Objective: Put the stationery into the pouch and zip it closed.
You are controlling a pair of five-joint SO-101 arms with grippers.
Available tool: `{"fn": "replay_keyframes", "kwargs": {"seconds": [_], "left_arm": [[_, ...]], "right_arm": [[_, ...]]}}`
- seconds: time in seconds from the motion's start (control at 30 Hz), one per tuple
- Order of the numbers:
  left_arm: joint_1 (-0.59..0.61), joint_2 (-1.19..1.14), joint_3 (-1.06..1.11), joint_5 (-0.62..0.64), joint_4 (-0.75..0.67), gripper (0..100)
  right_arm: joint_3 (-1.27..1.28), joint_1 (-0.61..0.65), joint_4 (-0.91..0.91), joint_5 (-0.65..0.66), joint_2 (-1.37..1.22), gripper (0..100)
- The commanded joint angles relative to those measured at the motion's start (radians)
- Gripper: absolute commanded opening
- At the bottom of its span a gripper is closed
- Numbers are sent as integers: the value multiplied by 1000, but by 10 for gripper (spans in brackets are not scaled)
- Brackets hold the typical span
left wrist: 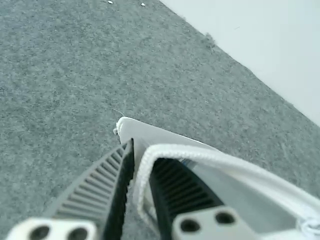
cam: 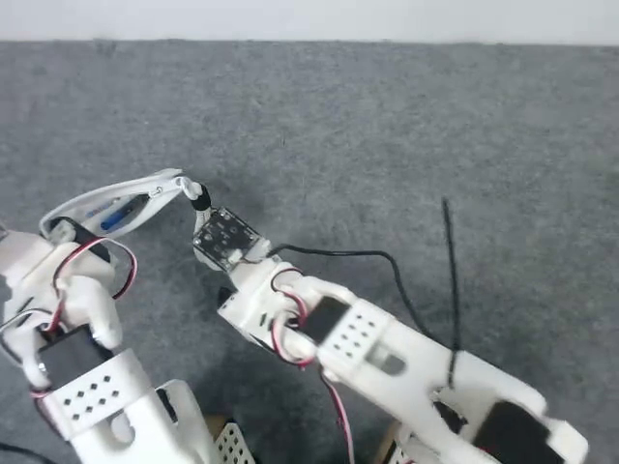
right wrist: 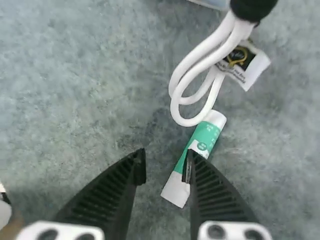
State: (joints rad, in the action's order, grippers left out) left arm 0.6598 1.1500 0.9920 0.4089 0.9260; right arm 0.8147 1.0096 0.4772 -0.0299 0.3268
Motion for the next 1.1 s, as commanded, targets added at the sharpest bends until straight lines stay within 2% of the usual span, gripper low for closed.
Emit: {"fn": "replay_keyframes", "kwargs": {"seconds": [0.0,0.37,0.5,0.67,1.07], "left_arm": [[5,-8,-56,15,-54,12],[5,-8,-58,12,-55,12],[3,-8,-56,12,-55,12],[3,-8,-56,12,-55,12],[3,-8,-54,11,-55,12]], "right_arm": [[-110,10,-1,-12,-71,121],[-239,-30,7,-12,-289,121],[-272,-33,61,-12,-308,121],[-315,-51,136,-18,-311,180],[-404,-59,122,-46,-512,184]]}}
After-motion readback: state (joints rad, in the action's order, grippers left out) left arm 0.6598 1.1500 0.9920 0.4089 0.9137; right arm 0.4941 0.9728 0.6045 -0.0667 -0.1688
